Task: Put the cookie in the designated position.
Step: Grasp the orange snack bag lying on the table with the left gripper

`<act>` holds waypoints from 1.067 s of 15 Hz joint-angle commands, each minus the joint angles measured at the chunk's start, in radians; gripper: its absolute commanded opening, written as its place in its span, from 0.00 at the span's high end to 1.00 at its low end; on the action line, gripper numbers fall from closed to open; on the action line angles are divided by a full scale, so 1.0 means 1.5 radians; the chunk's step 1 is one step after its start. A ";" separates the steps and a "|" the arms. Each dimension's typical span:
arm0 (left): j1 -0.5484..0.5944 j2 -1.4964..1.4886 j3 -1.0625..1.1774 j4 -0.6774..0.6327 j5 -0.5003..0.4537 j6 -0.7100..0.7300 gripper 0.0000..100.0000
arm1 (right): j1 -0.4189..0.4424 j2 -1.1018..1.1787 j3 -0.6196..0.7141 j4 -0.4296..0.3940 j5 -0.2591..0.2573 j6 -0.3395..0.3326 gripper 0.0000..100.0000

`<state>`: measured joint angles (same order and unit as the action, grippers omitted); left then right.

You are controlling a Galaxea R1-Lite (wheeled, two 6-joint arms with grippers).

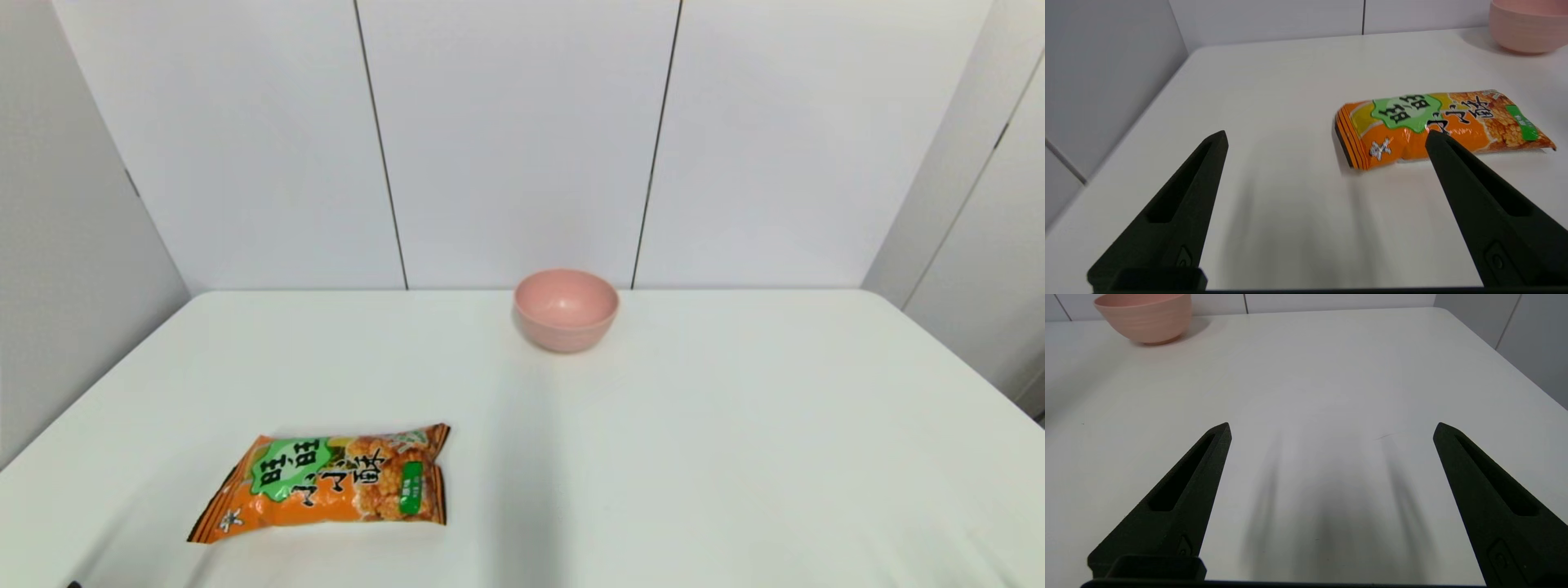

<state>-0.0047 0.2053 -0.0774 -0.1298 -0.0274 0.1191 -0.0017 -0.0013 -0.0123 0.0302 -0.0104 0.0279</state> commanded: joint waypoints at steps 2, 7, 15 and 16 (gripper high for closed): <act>-0.003 0.433 -0.236 -0.079 -0.158 0.283 0.00 | 0.000 0.000 0.000 0.000 0.000 0.001 0.00; -0.039 0.718 -0.547 0.255 -0.229 0.581 0.00 | 0.000 0.001 0.000 0.000 0.000 0.000 0.00; -0.127 0.992 -0.784 0.581 -0.224 0.797 0.00 | 0.000 0.000 -0.001 0.000 0.000 0.000 0.00; -0.135 1.008 -0.796 0.610 -0.223 0.799 0.00 | 0.000 0.000 0.000 0.000 0.000 0.001 0.00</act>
<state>-0.1717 1.5909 -1.2104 0.6760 -0.3611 1.2762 -0.0017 -0.0013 -0.0123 0.0306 -0.0109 0.0283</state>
